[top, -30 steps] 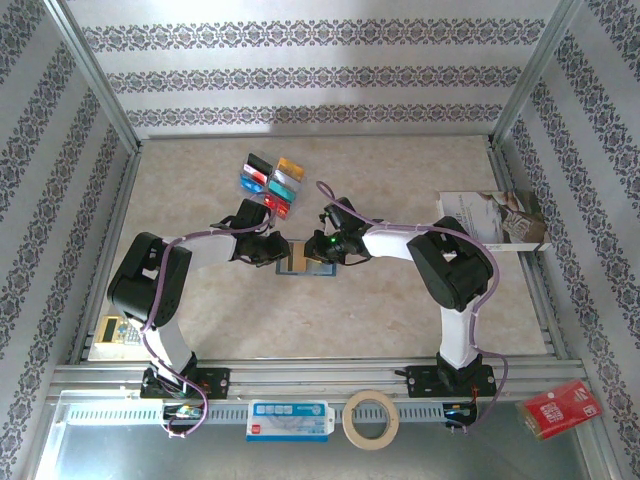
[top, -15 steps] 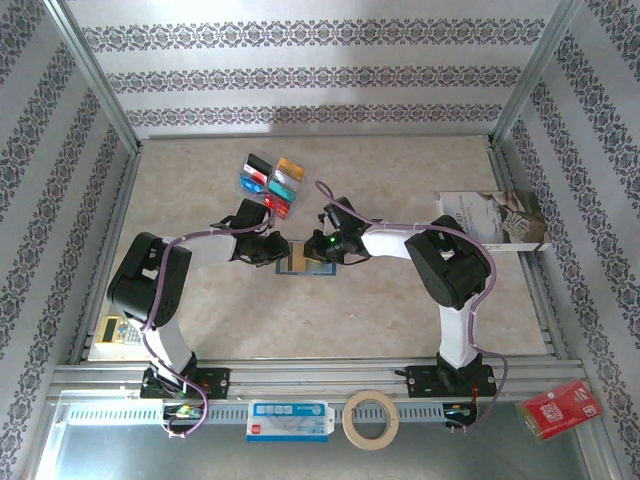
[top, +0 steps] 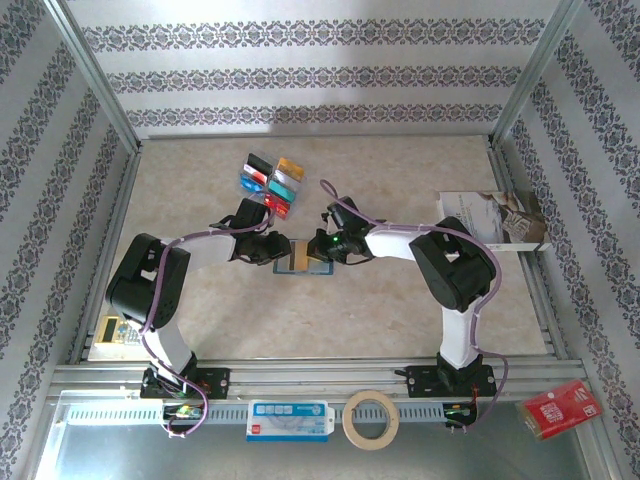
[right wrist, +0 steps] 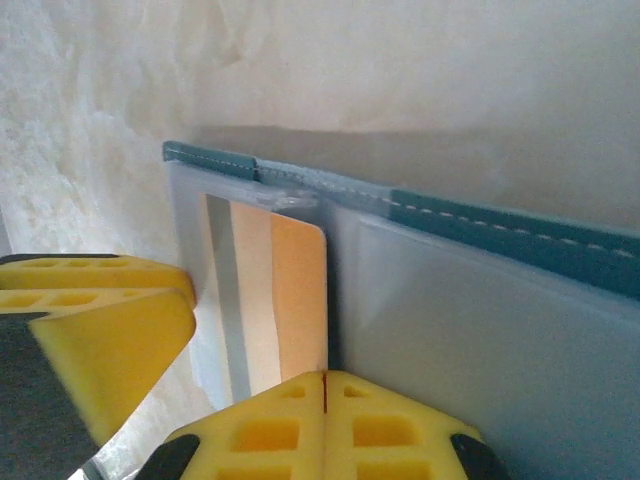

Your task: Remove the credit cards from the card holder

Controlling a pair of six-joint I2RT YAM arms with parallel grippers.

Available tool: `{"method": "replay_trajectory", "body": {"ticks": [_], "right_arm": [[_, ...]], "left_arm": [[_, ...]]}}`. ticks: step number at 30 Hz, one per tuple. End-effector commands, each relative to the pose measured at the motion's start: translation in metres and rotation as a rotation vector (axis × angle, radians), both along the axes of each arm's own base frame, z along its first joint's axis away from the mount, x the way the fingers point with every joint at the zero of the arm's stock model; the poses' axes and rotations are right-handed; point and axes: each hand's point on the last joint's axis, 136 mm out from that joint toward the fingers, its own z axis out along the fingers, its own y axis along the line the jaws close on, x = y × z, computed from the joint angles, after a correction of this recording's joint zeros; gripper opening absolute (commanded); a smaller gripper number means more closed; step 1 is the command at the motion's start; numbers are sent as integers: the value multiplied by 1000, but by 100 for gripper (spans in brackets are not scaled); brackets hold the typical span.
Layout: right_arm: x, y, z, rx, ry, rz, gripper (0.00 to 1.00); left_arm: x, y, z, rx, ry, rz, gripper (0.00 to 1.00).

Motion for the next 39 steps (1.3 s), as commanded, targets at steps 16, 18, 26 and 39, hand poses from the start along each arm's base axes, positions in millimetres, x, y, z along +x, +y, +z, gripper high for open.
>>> {"method": "replay_trajectory", "body": {"ticks": [16, 18, 26, 39], "right_arm": [[-16, -11, -7, -30, 67, -25, 5], [-16, -11, -7, -28, 66, -25, 5], [-11, -9, 0, 21, 36, -23, 7], [-11, 7, 12, 145, -23, 45, 20]], "left_arm": [[-10, 4, 30, 106, -16, -31, 31], [-8, -7, 34, 53, -25, -46, 28], [-7, -30, 8, 19, 47, -89, 19], [-23, -12, -36, 101, 143, -32, 18]]}}
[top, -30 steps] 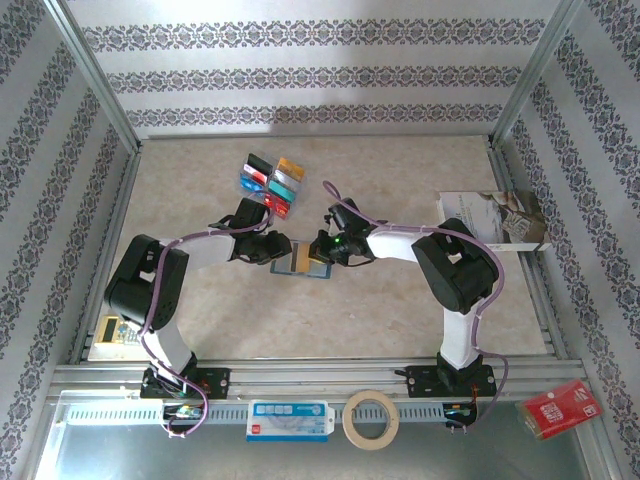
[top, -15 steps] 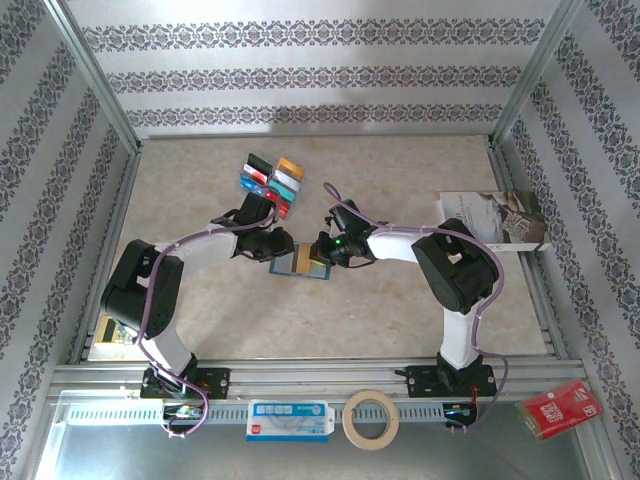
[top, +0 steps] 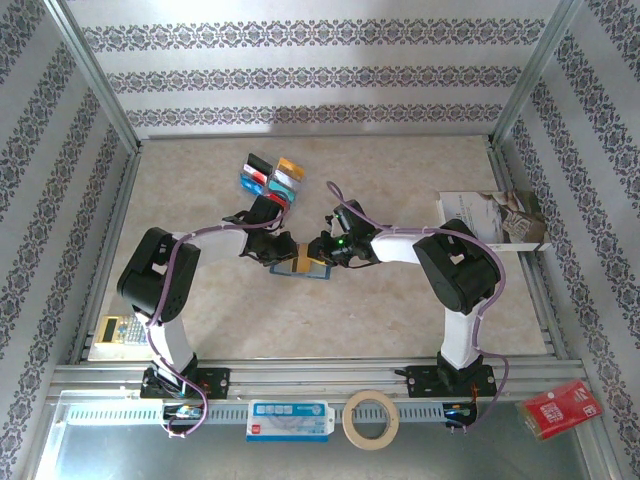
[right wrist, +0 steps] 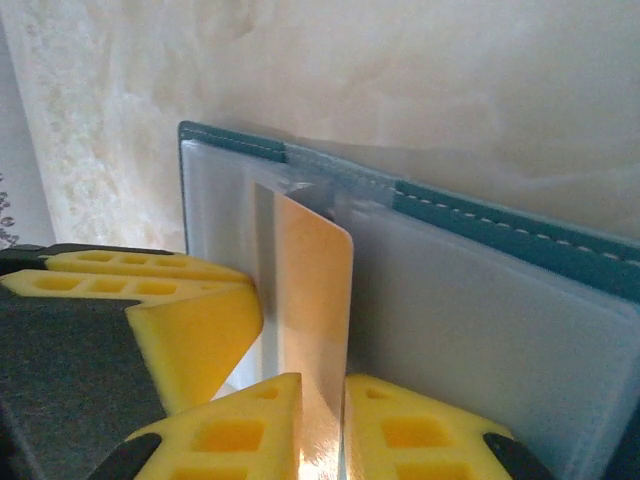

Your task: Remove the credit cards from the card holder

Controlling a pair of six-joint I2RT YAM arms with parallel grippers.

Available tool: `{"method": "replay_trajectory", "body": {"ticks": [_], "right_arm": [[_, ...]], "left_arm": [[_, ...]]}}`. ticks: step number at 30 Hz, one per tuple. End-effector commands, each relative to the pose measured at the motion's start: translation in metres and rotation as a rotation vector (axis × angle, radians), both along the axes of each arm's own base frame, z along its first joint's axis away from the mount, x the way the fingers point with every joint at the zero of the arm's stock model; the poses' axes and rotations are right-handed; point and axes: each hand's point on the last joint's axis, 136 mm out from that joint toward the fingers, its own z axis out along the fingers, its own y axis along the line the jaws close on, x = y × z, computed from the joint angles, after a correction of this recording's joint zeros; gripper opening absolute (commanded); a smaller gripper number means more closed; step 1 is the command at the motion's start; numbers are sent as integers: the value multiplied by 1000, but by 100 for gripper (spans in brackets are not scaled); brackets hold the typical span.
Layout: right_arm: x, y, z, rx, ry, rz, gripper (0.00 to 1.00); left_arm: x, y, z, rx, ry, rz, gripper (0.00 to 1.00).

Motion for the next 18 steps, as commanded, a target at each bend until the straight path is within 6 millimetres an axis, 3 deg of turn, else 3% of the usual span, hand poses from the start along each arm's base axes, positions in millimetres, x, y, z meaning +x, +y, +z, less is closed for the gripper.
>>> {"method": "replay_trajectory", "body": {"ticks": [1, 6, 11, 18], "right_arm": [[-1, 9, 9, 62, -37, 37, 21], [1, 9, 4, 58, -36, 19, 20], [5, 3, 6, 32, -61, -34, 10], [3, -29, 35, 17, -151, -93, 1]], "left_arm": [[-17, 11, -33, 61, 77, 28, 18], [-17, 10, -33, 50, 76, 35, 18], [-14, 9, -25, 39, 58, 39, 22], [1, 1, 31, -43, -77, 35, 39]]}}
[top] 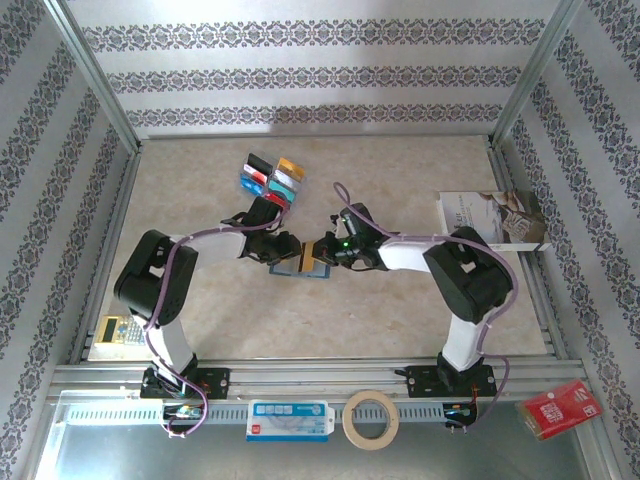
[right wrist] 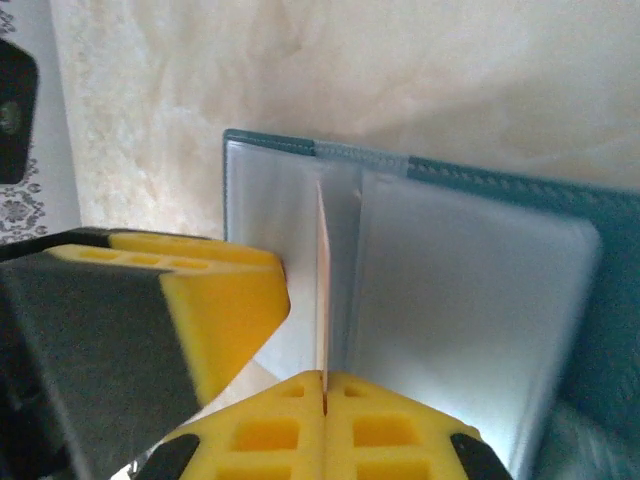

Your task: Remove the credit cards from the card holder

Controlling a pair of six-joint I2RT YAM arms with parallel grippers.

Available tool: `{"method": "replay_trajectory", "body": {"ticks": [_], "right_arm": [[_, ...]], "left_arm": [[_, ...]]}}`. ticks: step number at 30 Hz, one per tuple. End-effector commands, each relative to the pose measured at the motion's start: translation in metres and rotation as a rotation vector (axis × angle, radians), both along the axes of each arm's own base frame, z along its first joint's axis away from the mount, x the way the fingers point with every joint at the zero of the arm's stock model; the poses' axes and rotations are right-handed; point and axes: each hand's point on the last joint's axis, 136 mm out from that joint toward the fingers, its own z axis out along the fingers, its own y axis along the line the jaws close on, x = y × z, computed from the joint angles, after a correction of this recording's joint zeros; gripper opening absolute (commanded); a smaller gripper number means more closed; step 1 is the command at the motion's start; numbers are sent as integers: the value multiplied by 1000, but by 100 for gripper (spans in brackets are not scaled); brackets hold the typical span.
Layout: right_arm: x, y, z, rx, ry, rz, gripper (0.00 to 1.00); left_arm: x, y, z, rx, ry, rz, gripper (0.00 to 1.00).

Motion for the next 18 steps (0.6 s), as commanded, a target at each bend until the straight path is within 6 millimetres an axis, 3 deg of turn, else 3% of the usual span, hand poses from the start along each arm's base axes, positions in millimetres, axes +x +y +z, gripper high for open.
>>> {"method": "replay_trajectory", "body": {"ticks": [1, 8, 12, 18], "right_arm": [[5, -16, 20, -3, -85, -39, 0], [8, -19, 72, 137, -176, -34, 0], [12, -18, 106, 220, -224, -21, 0], [21, -16, 140, 297, -263, 6, 0]], "left_arm": [[0, 1, 29, -27, -63, 11, 42], [10, -13, 98, -295, -198, 34, 69], [10, -21, 127, -396, -245, 18, 75], [8, -26, 143, -449, -257, -2, 74]]}}
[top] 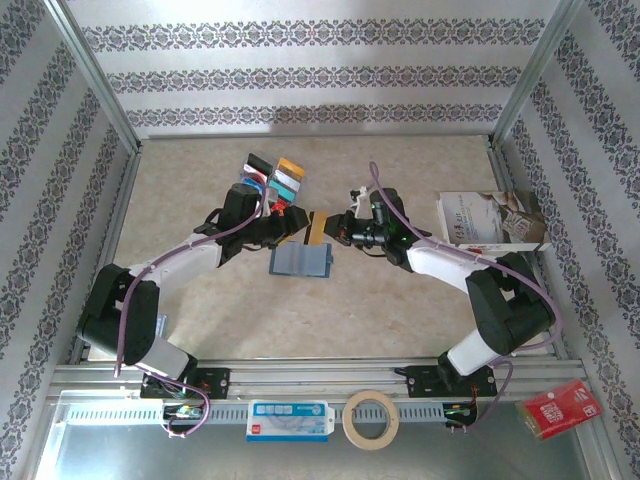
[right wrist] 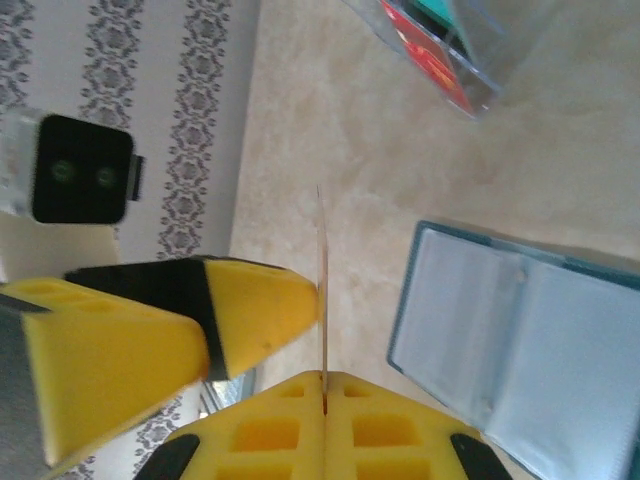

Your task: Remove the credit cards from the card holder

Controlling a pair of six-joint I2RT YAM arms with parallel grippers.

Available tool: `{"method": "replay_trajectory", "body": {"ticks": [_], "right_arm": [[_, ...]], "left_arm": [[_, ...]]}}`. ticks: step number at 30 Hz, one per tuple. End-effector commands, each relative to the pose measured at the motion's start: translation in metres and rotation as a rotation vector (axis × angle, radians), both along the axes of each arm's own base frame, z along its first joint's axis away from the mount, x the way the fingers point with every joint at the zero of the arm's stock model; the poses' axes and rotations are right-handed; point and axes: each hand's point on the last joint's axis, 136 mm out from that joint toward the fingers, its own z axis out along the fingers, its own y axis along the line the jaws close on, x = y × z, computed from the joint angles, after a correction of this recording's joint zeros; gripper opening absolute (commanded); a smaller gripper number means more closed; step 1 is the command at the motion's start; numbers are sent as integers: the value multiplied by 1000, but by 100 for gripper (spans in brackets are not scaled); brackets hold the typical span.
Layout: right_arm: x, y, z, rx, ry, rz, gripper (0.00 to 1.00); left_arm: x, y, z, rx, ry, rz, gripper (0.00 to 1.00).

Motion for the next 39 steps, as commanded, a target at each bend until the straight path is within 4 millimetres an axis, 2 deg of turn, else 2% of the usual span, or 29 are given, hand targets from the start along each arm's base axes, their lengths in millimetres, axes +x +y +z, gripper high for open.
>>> {"method": "replay_trajectory", "body": {"ticks": [1, 5, 8, 11, 19, 21, 22, 23, 26, 30, 34, 36, 39], "right_arm": [[7, 4, 40, 93, -68, 32, 0], [12, 5, 54, 159, -75, 34, 0], [12, 7, 60, 190, -75, 43, 0], [14, 5, 62, 202, -71, 39, 0], [21, 3, 61, 234, -49, 33, 0], [22, 3, 61, 236, -47, 30, 2], [23, 3, 60, 235, -45, 28, 5], [24, 3, 60, 234, -42, 23, 12], [27, -2, 49, 196, -32, -12, 38], [32, -19, 27, 100, -22, -76, 59], [29, -43, 5, -37, 9, -154, 64], [25, -54, -3, -107, 22, -209, 64], [18, -63, -11, -164, 70, -267, 67]], "left_arm": [[1, -8, 27, -107, -43, -24, 73], [2, -15, 40, -190, -62, -38, 67], [3, -16, 46, -203, -76, -45, 55], [3, -14, 52, -214, -90, -43, 43], [1, -9, 71, -280, -151, -43, 23], [1, -8, 72, -287, -158, -43, 11], [1, -8, 74, -292, -163, -45, 6], [1, -7, 73, -296, -166, -44, 0], [3, -2, 71, -296, -168, -31, 0], [9, 19, 56, -232, -141, 46, 0], [12, 48, 33, 13, -103, 139, 0], [15, 71, 21, 182, -64, 216, 0], [26, 86, 20, 291, -56, 289, 0]]}}
